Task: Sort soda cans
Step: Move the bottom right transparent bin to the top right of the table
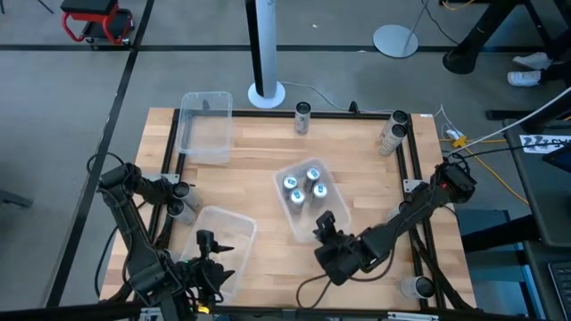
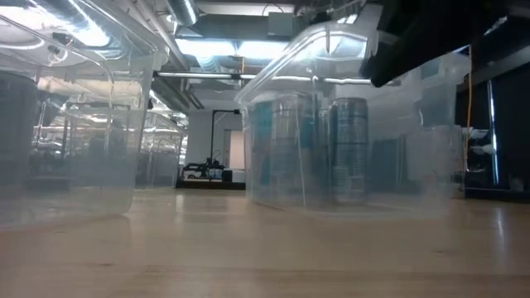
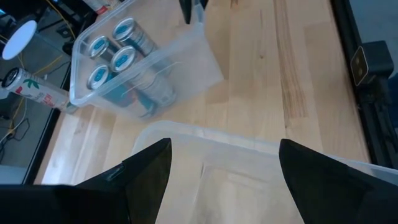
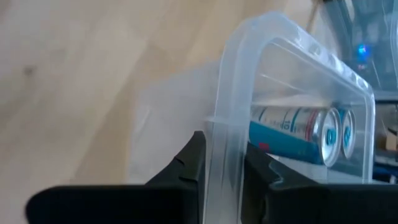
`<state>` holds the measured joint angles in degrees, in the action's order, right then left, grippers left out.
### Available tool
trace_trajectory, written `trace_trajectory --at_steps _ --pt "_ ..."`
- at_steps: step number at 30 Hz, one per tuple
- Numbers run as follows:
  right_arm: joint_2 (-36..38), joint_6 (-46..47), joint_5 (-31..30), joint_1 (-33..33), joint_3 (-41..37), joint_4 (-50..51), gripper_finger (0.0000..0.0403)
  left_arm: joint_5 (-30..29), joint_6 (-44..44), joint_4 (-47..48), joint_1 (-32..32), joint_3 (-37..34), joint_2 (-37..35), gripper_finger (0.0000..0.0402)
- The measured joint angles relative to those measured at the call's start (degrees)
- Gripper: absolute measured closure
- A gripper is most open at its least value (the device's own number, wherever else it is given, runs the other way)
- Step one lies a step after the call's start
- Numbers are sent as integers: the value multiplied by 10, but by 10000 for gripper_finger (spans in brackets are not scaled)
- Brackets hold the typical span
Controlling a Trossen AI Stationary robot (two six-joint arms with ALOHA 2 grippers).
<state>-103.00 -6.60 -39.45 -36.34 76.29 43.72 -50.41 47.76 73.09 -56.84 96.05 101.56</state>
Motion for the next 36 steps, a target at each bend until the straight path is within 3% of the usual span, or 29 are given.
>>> trace_trajectory --at_steps 10,28,36 --pt "0 54 -17 4 0 66 346 0 4 -1 0 0 1 117" --pt "-1 300 -3 9 -3 339 347 0 13 0 0 0 2 117" --pt "-1 297 21 57 -2 395 347 0 13 -1 0 0 3 117"
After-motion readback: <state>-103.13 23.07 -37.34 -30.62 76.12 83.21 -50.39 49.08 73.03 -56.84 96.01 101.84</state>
